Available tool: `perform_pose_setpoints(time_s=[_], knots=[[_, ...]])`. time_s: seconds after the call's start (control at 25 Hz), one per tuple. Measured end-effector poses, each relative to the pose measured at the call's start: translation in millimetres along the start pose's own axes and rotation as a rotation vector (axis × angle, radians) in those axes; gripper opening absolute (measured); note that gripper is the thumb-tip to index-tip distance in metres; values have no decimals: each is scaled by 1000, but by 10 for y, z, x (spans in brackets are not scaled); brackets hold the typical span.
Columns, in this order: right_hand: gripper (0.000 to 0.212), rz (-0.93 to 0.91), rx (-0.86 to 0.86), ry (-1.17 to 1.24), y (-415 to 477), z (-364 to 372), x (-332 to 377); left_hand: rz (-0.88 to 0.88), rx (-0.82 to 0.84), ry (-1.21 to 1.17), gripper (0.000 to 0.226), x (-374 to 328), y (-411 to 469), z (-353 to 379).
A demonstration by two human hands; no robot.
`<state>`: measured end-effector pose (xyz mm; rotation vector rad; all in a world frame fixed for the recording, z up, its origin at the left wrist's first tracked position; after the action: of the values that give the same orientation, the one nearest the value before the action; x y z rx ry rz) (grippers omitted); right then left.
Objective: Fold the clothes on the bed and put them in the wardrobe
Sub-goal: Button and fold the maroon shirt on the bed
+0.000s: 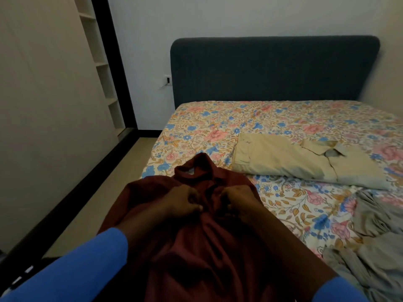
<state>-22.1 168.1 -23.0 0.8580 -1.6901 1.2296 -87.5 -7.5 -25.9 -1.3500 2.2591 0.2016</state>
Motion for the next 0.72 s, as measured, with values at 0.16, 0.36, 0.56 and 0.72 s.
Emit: perform_pose_setpoints(time_s=[0.16, 0.36, 0.56, 0.72], knots=[[18, -100, -68, -3, 101, 12, -20, 18, -311, -252, 3, -40, -125, -138], [9, -59, -89, 102, 123, -39, 11, 186, -551, -347, 20, -314, -285, -427], [8, 75, -60, 230, 153, 24, -86, 147, -669, 106, 20, -418, -264, -386], [17, 120, -27, 163, 108, 88, -126, 197, -675, -109, 17, -409, -264, -445]])
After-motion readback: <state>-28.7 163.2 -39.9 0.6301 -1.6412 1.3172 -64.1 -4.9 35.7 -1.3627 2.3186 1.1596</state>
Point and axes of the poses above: each hand's wrist, its own y-axis towards the middle knuckle, its own z-axis out of the palm, x = y × z, the point moved 8 cm from there along y, towards the middle knuckle
